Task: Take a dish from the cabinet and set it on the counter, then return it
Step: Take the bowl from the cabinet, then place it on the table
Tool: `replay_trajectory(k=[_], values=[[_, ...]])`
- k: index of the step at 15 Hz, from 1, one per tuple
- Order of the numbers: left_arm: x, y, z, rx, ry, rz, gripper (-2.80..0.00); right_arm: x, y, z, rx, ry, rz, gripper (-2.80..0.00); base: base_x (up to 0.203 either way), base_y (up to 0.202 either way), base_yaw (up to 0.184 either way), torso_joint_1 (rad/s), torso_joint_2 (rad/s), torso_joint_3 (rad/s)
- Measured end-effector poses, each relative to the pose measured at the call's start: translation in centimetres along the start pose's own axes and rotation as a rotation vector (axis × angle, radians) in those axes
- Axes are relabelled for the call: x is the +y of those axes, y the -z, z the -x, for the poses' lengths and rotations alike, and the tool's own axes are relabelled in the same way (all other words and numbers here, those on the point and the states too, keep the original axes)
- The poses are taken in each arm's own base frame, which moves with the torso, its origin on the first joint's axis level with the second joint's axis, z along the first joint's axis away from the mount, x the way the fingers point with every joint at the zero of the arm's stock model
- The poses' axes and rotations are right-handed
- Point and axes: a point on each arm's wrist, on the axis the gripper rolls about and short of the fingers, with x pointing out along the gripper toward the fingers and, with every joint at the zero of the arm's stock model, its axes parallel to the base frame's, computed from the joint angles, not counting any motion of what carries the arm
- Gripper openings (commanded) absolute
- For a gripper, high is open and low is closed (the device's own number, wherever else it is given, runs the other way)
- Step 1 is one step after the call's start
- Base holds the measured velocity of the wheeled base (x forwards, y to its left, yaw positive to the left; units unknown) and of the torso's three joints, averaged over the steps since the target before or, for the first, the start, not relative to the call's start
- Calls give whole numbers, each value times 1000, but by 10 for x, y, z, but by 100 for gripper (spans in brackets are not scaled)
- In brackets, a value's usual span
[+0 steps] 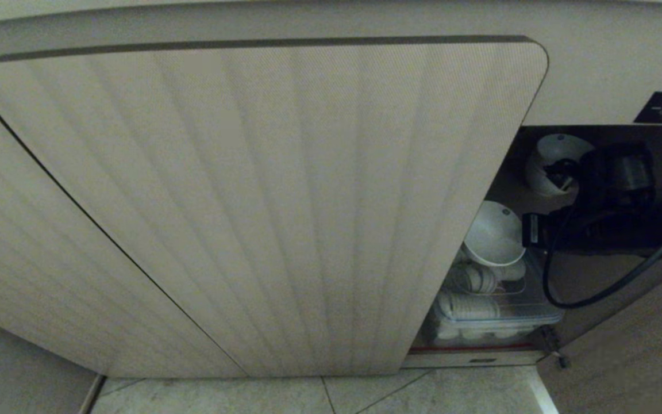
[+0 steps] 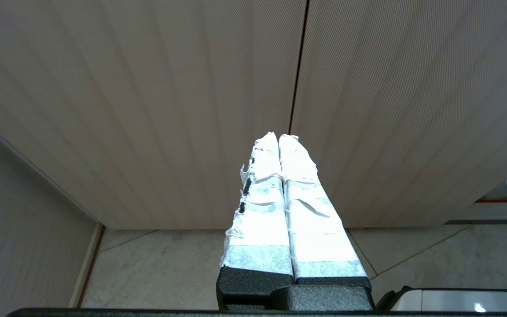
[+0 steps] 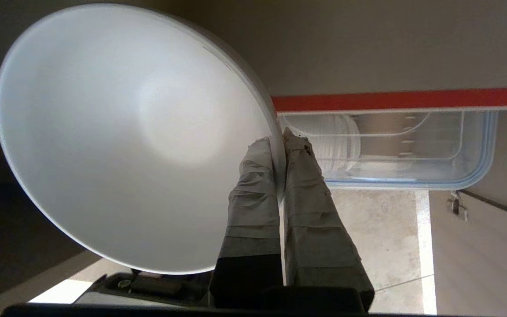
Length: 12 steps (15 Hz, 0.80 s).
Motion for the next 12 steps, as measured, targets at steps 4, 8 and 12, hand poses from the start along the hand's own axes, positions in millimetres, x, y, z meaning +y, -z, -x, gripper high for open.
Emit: replay_trajectory(k=[4, 8, 12], values=[[0, 0, 0, 0, 0, 0, -280, -1, 7, 4, 19, 3, -2, -280, 0, 0, 0, 0, 0, 0], [0, 0, 0, 0, -1, 0, -280, -3, 19, 6, 63, 11, -3, -280, 0, 0, 0, 0, 0, 0], [0, 0, 0, 0, 0, 0, -280, -3, 26, 9, 101, -1, -2, -280, 0, 0, 0, 0, 0, 0]])
